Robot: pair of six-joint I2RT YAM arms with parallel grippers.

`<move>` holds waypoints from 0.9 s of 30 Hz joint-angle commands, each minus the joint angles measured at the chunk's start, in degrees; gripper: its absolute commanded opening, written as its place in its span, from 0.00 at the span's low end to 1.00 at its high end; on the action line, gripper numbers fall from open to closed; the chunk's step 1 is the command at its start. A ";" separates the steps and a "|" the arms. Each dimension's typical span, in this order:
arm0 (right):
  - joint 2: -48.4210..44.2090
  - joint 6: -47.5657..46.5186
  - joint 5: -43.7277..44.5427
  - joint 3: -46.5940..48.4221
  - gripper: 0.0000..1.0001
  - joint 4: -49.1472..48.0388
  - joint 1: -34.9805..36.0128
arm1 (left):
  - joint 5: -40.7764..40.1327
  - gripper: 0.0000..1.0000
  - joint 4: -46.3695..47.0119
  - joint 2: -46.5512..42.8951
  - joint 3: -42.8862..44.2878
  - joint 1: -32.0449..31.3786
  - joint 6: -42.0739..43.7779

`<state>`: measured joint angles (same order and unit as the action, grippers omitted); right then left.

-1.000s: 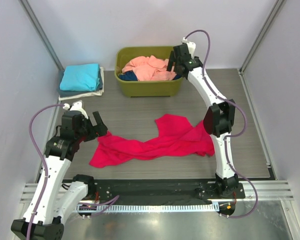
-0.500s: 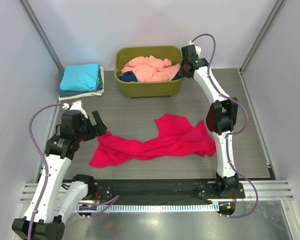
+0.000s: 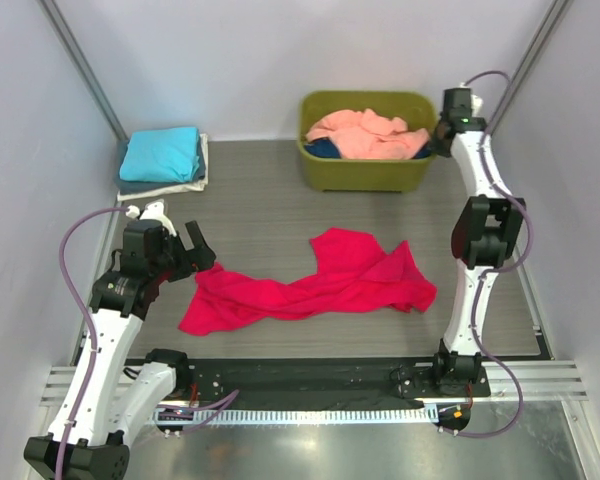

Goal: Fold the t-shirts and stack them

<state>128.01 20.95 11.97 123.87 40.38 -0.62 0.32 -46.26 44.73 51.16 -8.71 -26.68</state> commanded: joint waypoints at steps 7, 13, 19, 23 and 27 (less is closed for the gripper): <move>2.61 4.45 10.89 21.48 0.99 4.17 -19.76 | 2.67 1.00 2.84 0.44 -0.44 0.27 0.66; -6.52 4.63 7.64 16.32 1.00 2.07 -15.12 | 2.50 1.00 2.67 1.24 -0.36 0.27 0.66; -12.87 6.91 -2.72 7.97 1.00 -2.40 3.84 | 2.06 1.00 2.67 0.80 -0.44 0.27 0.57; -10.15 10.34 -8.98 2.52 0.98 -7.07 14.57 | 1.44 1.00 2.49 0.53 -0.44 0.27 0.40; -3.39 9.55 -6.61 2.95 0.98 -6.81 23.54 | 1.00 1.00 2.32 0.36 -0.44 0.27 0.31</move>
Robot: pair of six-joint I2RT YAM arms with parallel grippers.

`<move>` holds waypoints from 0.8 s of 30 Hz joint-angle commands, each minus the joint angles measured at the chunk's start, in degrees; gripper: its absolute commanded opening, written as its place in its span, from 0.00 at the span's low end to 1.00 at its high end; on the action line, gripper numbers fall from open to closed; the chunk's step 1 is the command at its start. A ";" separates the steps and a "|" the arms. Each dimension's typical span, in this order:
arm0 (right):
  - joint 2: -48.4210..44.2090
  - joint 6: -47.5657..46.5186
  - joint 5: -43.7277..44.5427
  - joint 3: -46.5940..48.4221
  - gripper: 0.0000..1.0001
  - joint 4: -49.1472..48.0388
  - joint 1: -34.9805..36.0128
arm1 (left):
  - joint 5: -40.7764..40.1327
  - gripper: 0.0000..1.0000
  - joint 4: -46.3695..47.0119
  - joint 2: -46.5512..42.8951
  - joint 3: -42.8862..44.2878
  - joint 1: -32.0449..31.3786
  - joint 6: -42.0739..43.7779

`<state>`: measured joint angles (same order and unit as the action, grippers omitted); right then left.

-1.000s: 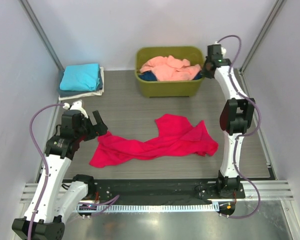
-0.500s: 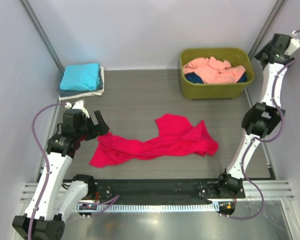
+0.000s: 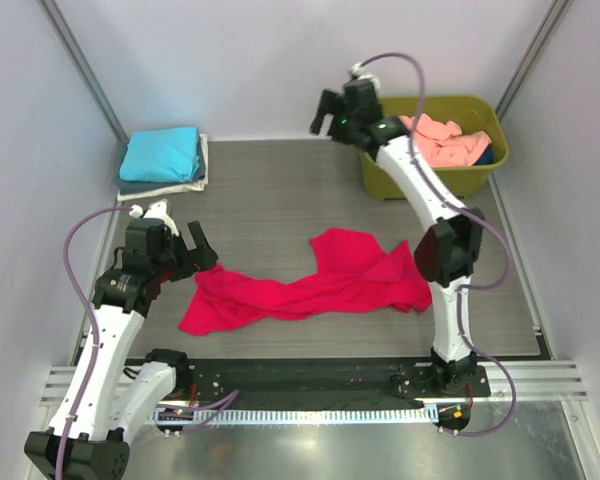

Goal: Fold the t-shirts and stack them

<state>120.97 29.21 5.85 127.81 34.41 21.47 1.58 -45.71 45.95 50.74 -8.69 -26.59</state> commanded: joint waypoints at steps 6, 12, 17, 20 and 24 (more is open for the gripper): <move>12.88 -1.25 3.73 -0.28 0.99 -0.14 1.03 | -0.53 1.00 1.77 -1.04 -0.03 0.25 0.22; 13.77 -3.81 2.77 -1.07 0.99 1.53 -8.80 | -0.36 1.00 1.86 -0.96 -0.03 0.25 0.22; 11.84 -8.63 -1.96 -1.42 1.00 1.71 -11.46 | -0.53 1.00 1.77 -0.17 -0.03 0.25 0.22; 11.05 -10.66 -9.88 -0.98 1.00 1.89 -8.65 | -0.79 1.00 1.77 0.63 0.15 0.34 0.13; 7.19 -12.77 -12.35 -3.61 1.00 2.67 -1.89 | -7.18 0.91 -2.34 1.86 1.99 0.25 -1.79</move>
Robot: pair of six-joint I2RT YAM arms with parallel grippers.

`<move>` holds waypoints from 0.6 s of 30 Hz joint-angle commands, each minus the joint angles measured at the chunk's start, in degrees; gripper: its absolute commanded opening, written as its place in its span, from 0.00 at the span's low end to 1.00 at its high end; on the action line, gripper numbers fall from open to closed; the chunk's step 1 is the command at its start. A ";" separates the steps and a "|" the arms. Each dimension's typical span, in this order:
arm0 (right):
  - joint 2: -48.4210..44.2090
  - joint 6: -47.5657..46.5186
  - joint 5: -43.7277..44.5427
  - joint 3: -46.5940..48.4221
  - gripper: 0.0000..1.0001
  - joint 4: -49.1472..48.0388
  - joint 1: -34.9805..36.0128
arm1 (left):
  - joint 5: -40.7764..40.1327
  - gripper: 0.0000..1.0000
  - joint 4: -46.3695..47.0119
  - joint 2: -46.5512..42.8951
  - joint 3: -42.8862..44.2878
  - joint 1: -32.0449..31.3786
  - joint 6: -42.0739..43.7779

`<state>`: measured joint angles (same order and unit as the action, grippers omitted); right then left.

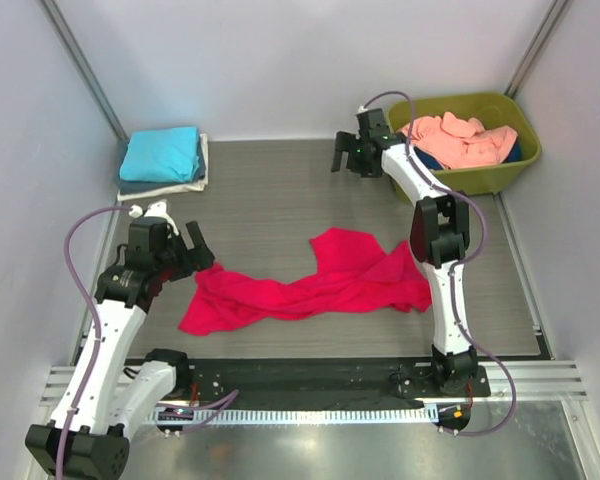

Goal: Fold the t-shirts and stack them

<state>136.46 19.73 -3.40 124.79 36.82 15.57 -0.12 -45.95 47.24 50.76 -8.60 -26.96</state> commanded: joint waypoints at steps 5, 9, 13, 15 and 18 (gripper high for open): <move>-22.88 -0.66 -1.35 -17.88 1.00 -4.46 10.00 | -2.87 0.57 1.54 -7.83 -7.47 0.08 -18.10; -36.77 2.42 -1.88 -34.94 1.00 -11.06 10.53 | -3.31 0.28 10.25 -16.47 -21.10 0.08 -27.35; -49.25 3.82 -2.93 -48.13 1.00 -14.22 10.53 | -5.68 0.23 15.71 -16.31 -27.64 0.08 -30.08; -55.21 4.53 -3.89 -54.11 1.00 -14.84 10.53 | -6.38 0.24 20.19 -15.17 -30.35 0.16 -30.17; -61.29 4.88 -3.99 -59.74 1.00 -15.37 10.62 | -8.31 0.27 23.27 -13.68 -31.69 0.16 -29.99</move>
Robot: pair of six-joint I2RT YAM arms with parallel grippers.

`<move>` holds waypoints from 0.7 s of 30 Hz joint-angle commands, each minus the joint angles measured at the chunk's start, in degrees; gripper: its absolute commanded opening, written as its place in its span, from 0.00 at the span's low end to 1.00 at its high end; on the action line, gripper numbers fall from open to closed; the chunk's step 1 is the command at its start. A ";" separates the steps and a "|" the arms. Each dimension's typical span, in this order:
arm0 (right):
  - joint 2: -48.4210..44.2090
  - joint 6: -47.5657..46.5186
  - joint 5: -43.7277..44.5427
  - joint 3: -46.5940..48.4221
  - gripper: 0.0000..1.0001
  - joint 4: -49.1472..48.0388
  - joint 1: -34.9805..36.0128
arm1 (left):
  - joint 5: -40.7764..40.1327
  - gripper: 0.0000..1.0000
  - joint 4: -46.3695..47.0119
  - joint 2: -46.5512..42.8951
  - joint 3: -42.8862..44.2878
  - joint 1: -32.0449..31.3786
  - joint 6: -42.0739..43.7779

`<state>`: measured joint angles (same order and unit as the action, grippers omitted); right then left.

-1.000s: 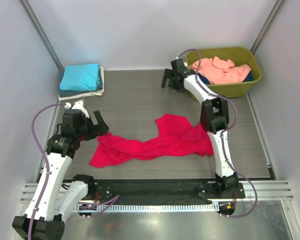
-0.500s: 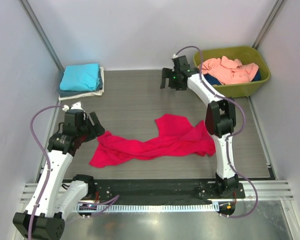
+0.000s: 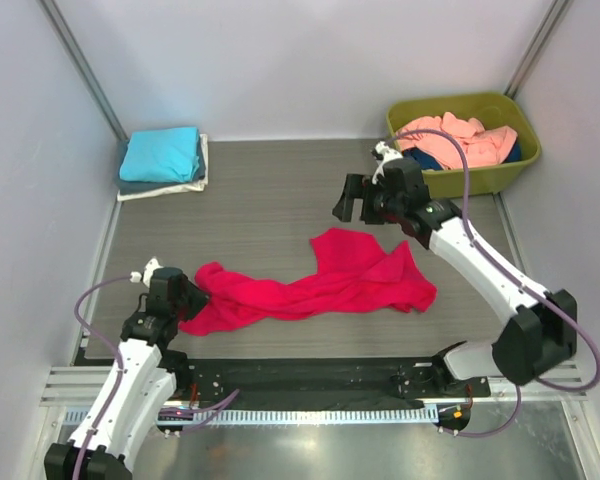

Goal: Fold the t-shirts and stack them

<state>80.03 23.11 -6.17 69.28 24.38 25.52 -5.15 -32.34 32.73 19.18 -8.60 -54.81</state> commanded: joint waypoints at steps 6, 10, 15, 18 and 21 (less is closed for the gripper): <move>-10.68 1.23 -0.33 -9.24 1.00 -1.18 0.67 | -4.43 0.33 10.71 5.59 -0.54 0.16 -0.65; -12.00 1.58 -0.15 -10.74 1.00 -0.74 0.59 | -5.92 0.33 11.86 5.41 -2.13 0.16 -0.30; -12.27 1.50 0.37 -11.18 1.00 -0.12 0.67 | -5.93 0.24 10.90 4.98 -1.78 0.16 -0.21; -12.53 1.67 0.46 -11.44 1.00 0.31 0.59 | -5.40 0.21 8.61 2.53 -2.30 0.16 -0.83; -12.35 1.67 0.99 -11.62 0.99 0.32 0.67 | -3.82 0.22 6.33 -1.42 -3.44 0.25 -2.14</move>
<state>69.60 24.21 -6.13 57.74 25.45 26.04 -9.17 -24.60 34.92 16.64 -8.60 -55.42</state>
